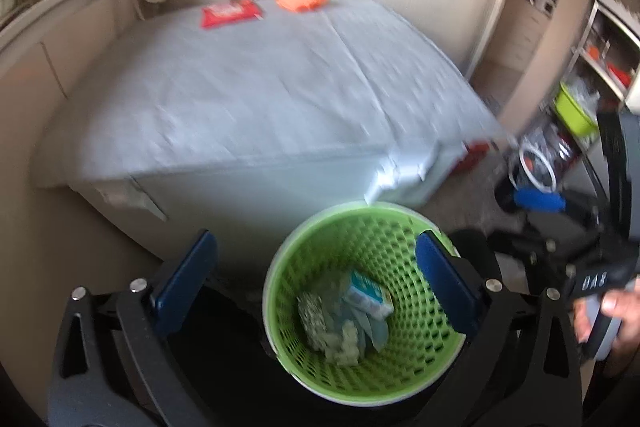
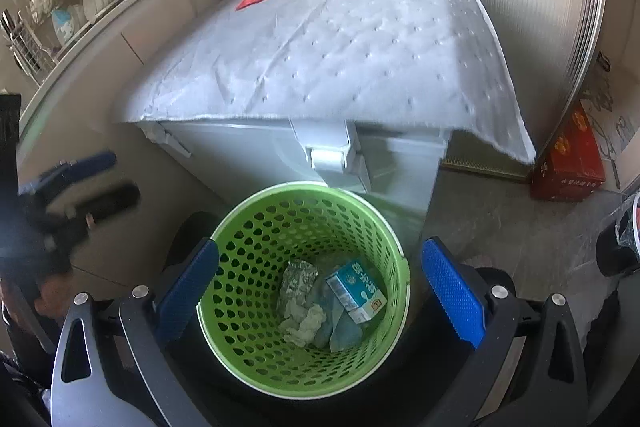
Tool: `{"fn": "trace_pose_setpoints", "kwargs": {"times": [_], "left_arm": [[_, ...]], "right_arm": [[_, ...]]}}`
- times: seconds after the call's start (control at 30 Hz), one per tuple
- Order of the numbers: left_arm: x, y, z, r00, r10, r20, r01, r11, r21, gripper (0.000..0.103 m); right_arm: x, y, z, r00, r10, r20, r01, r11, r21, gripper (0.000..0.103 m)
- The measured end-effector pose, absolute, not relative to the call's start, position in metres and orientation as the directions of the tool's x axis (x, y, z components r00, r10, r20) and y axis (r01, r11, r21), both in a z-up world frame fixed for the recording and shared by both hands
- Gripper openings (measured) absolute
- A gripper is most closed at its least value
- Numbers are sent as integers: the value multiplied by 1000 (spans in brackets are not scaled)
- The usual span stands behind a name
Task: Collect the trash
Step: 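Move both grippers back toward the red packet and orange foam net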
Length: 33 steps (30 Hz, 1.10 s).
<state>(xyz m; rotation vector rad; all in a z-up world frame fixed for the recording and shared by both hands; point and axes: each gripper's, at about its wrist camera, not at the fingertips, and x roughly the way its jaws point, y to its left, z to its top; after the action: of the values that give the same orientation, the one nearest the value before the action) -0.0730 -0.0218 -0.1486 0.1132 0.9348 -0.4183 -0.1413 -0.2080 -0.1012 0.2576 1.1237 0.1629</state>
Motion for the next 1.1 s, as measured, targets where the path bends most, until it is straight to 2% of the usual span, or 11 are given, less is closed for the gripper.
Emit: {"fn": "trace_pose_setpoints", "kwargs": {"times": [0.47, 0.7, 1.1], "left_arm": [[43, -3, -108, 640, -251, -726, 284, 955, -79, 95], [104, -6, -110, 658, -204, -725, 227, 972, -68, 95], [166, -5, -123, 643, -198, -740, 210, 975, -79, 95]], "right_arm": [[-35, -207, -62, 531, 219, -818, -56, 973, 224, 101], [33, -211, -59, 565, 218, -796, -70, 974, 217, 101], [112, -206, -69, 556, 239, -796, -124, 971, 205, 101]]}}
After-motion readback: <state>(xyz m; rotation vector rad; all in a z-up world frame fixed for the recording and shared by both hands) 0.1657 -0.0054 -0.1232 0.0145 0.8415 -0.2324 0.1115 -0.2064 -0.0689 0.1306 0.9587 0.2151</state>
